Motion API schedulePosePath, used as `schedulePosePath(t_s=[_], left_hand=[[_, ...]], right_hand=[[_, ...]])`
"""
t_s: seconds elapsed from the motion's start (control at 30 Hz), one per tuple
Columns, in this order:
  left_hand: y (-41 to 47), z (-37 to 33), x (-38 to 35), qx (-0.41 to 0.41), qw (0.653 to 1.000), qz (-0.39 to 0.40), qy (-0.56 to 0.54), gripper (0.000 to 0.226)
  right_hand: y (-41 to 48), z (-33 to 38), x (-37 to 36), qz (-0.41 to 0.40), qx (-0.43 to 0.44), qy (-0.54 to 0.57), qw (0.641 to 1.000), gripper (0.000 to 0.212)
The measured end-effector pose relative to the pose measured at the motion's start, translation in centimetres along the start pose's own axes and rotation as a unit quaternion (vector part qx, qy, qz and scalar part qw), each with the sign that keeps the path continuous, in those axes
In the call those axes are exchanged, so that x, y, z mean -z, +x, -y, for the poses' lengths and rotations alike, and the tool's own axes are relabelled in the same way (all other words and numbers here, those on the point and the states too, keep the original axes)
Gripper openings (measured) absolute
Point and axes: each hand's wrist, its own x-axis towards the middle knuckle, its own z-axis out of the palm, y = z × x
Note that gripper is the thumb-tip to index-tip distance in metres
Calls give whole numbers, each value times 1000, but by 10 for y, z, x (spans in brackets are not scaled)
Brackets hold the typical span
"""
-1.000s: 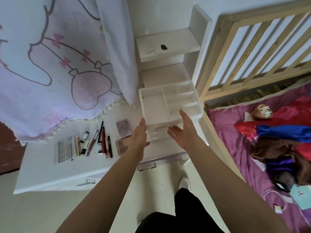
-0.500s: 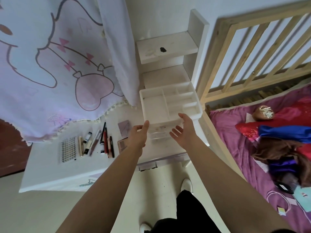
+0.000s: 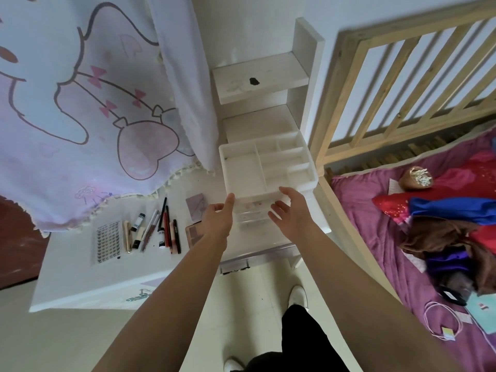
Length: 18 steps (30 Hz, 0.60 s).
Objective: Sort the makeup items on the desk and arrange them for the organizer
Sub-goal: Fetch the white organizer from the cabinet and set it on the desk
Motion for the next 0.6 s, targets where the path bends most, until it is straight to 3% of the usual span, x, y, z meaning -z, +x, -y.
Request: schedulePosePath(t_s=[0.2,0.33,0.4,0.6], left_hand=[[0,-5,4,-4,999,-15,34,57],[0,-4,3,6,999,-22,33,58],[-1,-4,3,8,999,-24,24,57],[0,-5,4,0,1000,-20,18,57]], right_hand=[[10,-4,-7,-37,6,-1,999,30],[11,-8,0,-38,10,39,998,82],[11,-10,4,-41,15,51,998,96],[11,-16,4,-26,29,122,992,56]])
